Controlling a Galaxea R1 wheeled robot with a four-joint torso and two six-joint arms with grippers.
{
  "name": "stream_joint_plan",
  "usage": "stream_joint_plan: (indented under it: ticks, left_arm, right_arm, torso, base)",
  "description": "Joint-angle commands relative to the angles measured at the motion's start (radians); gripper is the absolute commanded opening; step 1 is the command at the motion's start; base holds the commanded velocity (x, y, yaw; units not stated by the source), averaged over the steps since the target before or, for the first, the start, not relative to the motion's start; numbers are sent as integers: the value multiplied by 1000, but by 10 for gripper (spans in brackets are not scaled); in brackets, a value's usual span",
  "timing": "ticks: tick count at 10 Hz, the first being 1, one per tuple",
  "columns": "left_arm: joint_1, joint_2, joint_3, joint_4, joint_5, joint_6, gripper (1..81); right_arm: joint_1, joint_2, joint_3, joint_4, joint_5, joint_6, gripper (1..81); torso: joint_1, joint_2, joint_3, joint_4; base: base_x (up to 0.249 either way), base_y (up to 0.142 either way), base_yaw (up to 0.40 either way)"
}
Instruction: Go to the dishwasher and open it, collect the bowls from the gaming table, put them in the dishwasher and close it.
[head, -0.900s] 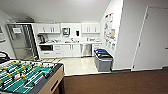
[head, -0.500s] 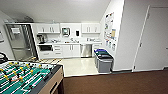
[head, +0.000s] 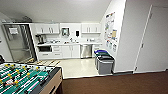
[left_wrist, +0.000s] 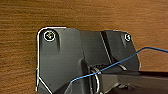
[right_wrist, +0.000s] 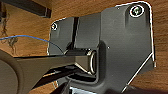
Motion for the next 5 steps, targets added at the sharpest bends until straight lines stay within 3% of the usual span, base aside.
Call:
stream_joint_plan:
  ticks: [1,5]
  left_arm:
    - [-54,-19,7,6,43,-1,811]
    - [-52,-21,7,6,43,-3,811]
  right_arm:
    - [54,-23,8,-7,-57,-3,811]
    - [56,-21,5,-5,-57,-3,811]
  torso:
    - [0,0,0,0]
    - [0,0,0,0]
  base:
    - [162,0,0]
    - [188,0,0]
